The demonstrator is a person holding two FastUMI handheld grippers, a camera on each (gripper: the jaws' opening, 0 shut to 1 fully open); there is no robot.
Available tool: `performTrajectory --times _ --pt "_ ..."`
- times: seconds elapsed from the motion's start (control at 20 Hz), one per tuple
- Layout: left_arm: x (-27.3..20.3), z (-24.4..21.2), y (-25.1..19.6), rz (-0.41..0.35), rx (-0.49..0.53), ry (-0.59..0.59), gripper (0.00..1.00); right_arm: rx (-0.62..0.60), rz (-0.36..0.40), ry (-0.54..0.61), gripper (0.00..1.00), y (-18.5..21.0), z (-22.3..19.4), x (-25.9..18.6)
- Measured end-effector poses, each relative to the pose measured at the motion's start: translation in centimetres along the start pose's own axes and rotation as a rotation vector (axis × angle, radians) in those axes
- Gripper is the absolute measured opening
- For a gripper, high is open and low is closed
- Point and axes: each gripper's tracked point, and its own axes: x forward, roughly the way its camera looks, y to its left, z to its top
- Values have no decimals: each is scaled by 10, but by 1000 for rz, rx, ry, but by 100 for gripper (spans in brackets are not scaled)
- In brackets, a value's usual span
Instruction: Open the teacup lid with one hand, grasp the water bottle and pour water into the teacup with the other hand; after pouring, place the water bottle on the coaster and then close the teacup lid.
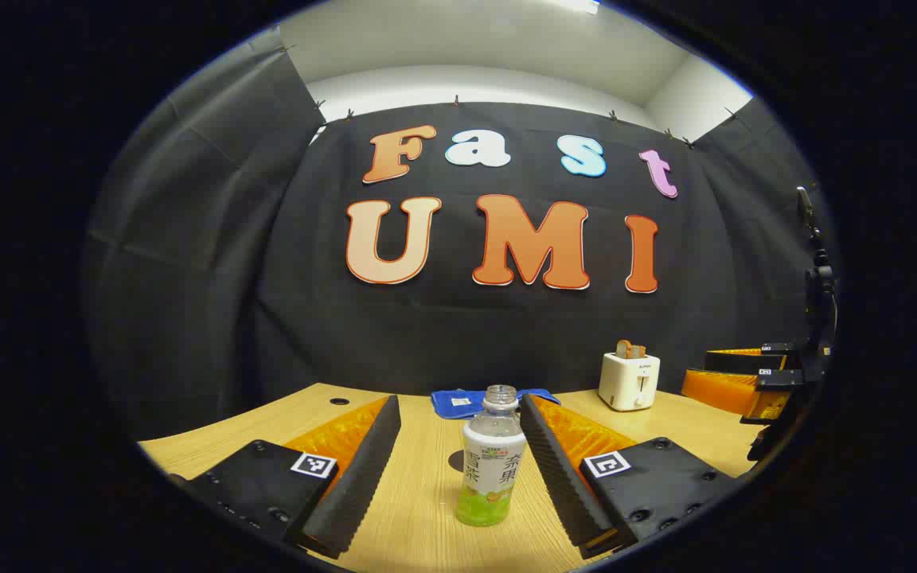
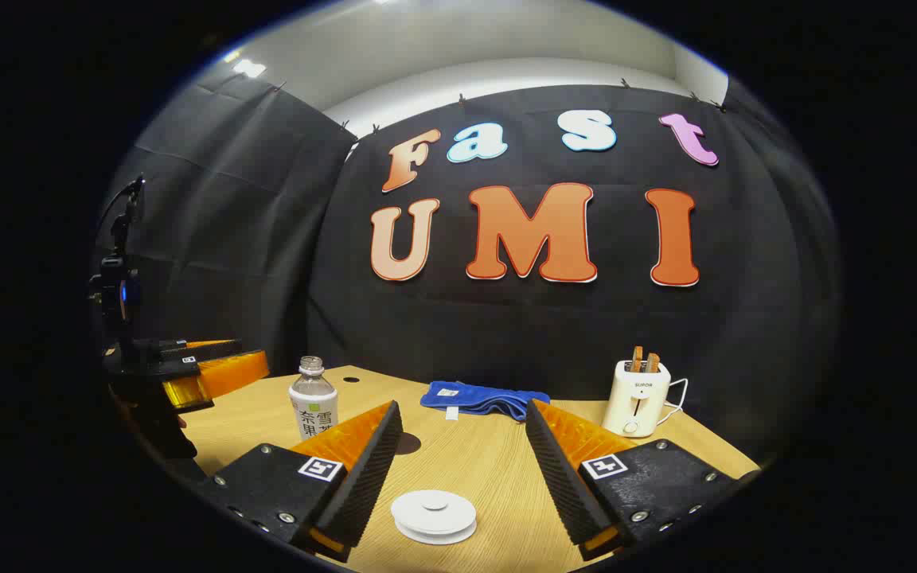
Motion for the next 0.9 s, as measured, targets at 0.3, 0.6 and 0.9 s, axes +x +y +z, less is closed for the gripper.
performTrajectory --times 0.3,0.6,0.9 --pt "2 -2 13 59 19 8 97 -1 -3 3 93 0 -1 -2" --pt "2 -1 19 74 47 7 96 -1 -5 18 93 -1 -7 -4" --pt "1 -4 15 62 56 9 96 1 15 32 93 5 -12 -3"
